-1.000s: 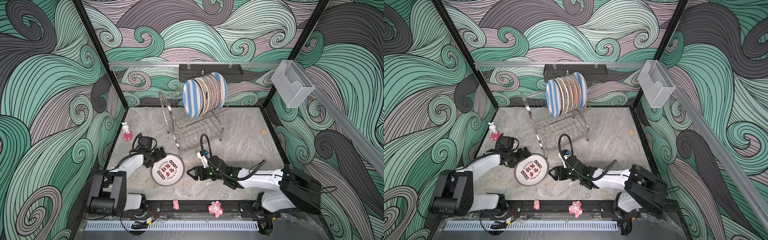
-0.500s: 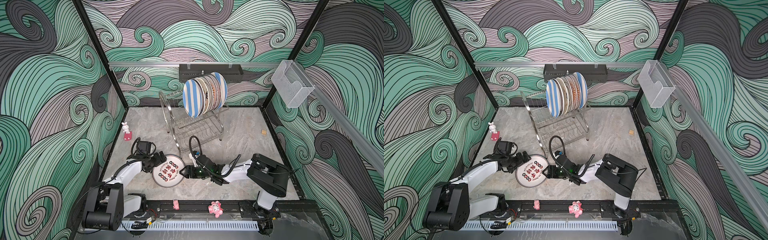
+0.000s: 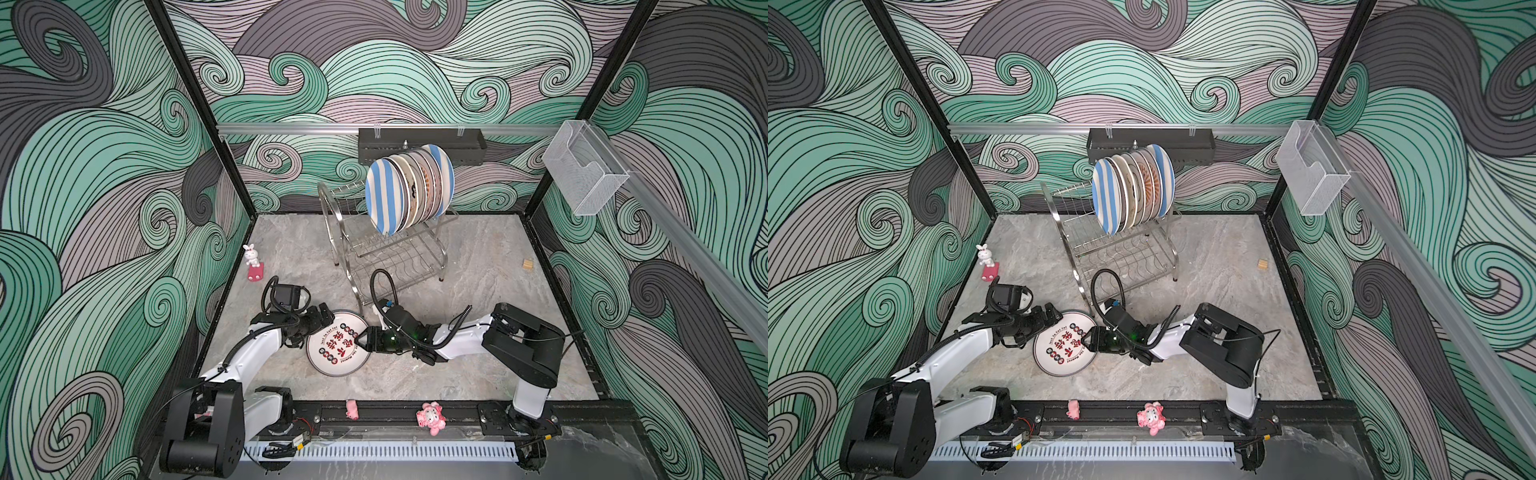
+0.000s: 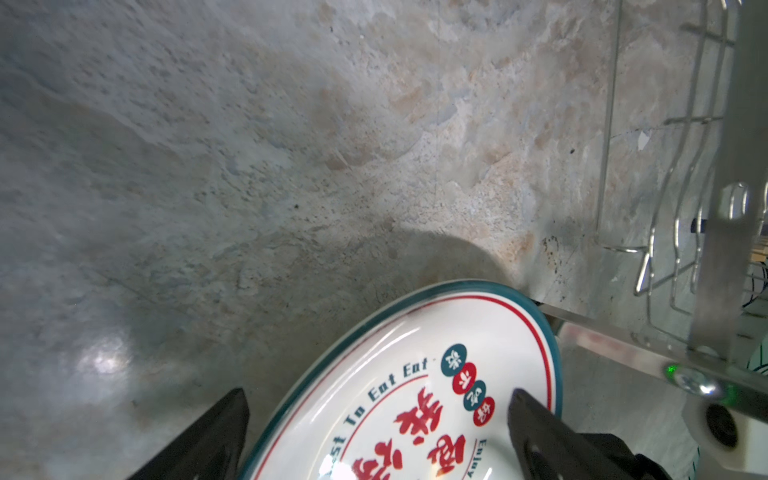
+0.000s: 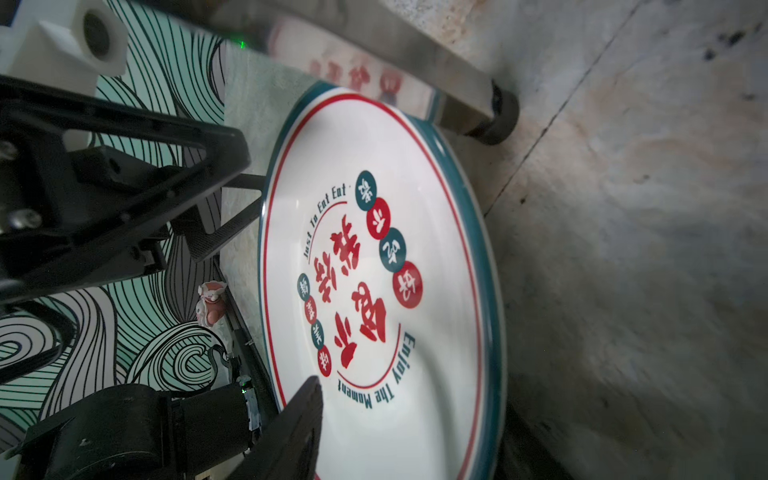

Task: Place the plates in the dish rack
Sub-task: 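Grip the red-text plate rim with the right gripper and tilt it upright, then lift the red-text plate with the right gripper toward the rack while the left gripper withdraws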

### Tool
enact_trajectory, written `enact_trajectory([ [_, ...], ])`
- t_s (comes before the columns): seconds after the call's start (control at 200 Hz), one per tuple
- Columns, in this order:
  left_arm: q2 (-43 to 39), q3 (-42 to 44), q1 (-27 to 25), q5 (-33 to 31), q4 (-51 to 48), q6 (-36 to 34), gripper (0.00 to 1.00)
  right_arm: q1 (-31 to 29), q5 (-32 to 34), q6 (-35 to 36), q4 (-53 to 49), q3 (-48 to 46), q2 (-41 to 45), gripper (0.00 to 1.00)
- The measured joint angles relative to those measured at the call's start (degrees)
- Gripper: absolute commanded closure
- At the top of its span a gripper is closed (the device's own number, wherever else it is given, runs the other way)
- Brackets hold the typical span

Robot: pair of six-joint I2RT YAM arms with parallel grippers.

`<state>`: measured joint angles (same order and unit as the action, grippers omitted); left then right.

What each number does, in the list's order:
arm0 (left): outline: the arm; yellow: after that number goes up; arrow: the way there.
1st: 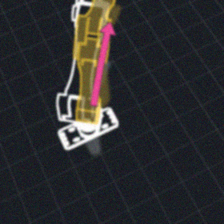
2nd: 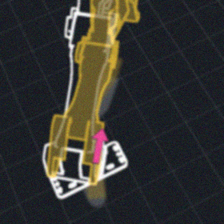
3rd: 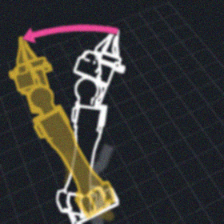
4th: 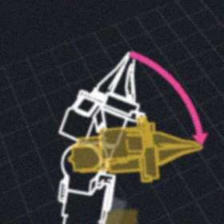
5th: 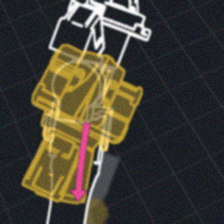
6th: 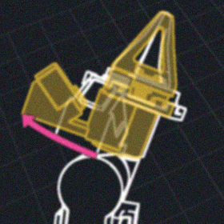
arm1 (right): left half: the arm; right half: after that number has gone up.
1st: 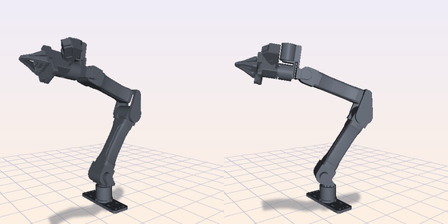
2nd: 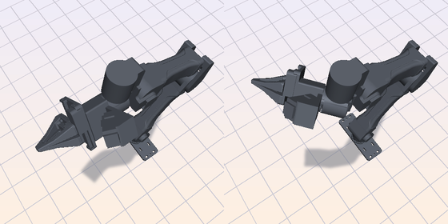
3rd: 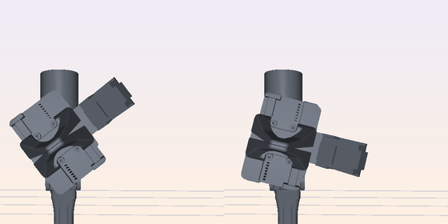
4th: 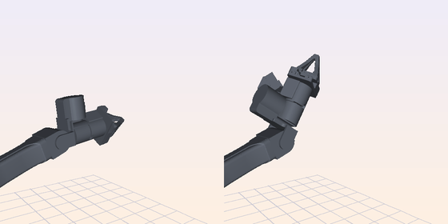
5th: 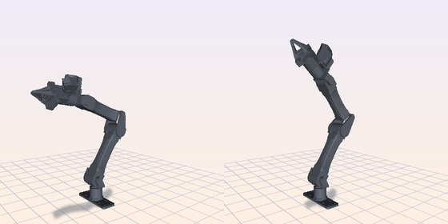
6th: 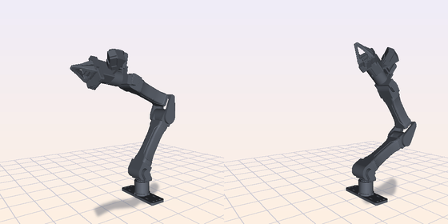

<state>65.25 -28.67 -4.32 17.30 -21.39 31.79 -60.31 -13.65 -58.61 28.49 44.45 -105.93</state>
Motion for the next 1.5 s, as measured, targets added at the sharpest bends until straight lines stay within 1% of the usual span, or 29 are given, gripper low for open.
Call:
enact_trajectory([
  [0.145,-0.8,0.5,0.0,0.2,0.1,-0.3,0.01,0.0,0.1,-0.3,-2.0,0.9,-0.5,0.63],
  [0.21,-1.4,1.0,0.0,0.3,0.2,-0.3,0.02,0.0,0.1,-0.3,-2.7,1.1,-0.7,0.73],
  [0.245,-1.8,1.2,0.0,0.4,0.1,-0.3,0.01,0.0,0.1,-0.4,-3.0,1.2,-0.7,0.76],
  [0.41,-3.2,1.2,0.1,1.1,0.0,-0.2,0.01,-0.4,0.1,-0.8,-4.5,1.3,-0.7,0.90],
  [0.505,-4.9,1.2,0.2,0.3,0.0,-0.3,0.01,-0.3,-0.1,-1.2,-4.0,2.0,0.5,0.97],
  [0.565,-6.1,1.1,0.2,0.4,-0.2,-0.3,0.01,-0.6,0.1,-1.0,-4.3,2.0,0.9,0.99],
  [0.69,-8.1,0.2,0.0,2.7,-1.4,-0.3,0.01,-1.1,0.7,-0.4,-4.7,1.8,1.9,1.00],
  [0.801,-8.7,-1.4,-0.1,4.7,-3.1,-0.3,0.02,-1.7,2.3,1.2,-8.1,0.4,5.6,1.00],
  [0.961,-9.0,-6.5,-0.2,6.4,-6.7,-0.8,0.01,-2.6,6.2,4.6,-15.3,-0.9,15.1,1.00],
  [1.096,-9.7,-12.5,-0.3,7.5,-10.4,-3.3,0.01,-2.8,9.4,7.5,-21.1,-1.4,24.3,1.00],
  [1.226,-10.3,-18.0,-0.3,7.3,-13.0,-7.7,0.01,-2.8,12.9,10.3,-28.5,-1.6,33.0,1.00],
  [1.361,-10.0,-21.8,-0.3,6.8,-15.3,-12.0,0.01,-2.8,17.7,13.5,-39.0,-1.3,42.4,1.00],
  [1.426,-9.4,-22.7,-0.2,6.5,-16.0,-13.3,0.01,-2.8,20.4,15.2,-46.2,0.7,45.8,1.00],
  [1.496,-8.8,-22.7,-0.2,6.4,-16.6,-14.2,0.01,-2.6,23.1,17.1,-54.1,5.3,47.9,1.00],
])
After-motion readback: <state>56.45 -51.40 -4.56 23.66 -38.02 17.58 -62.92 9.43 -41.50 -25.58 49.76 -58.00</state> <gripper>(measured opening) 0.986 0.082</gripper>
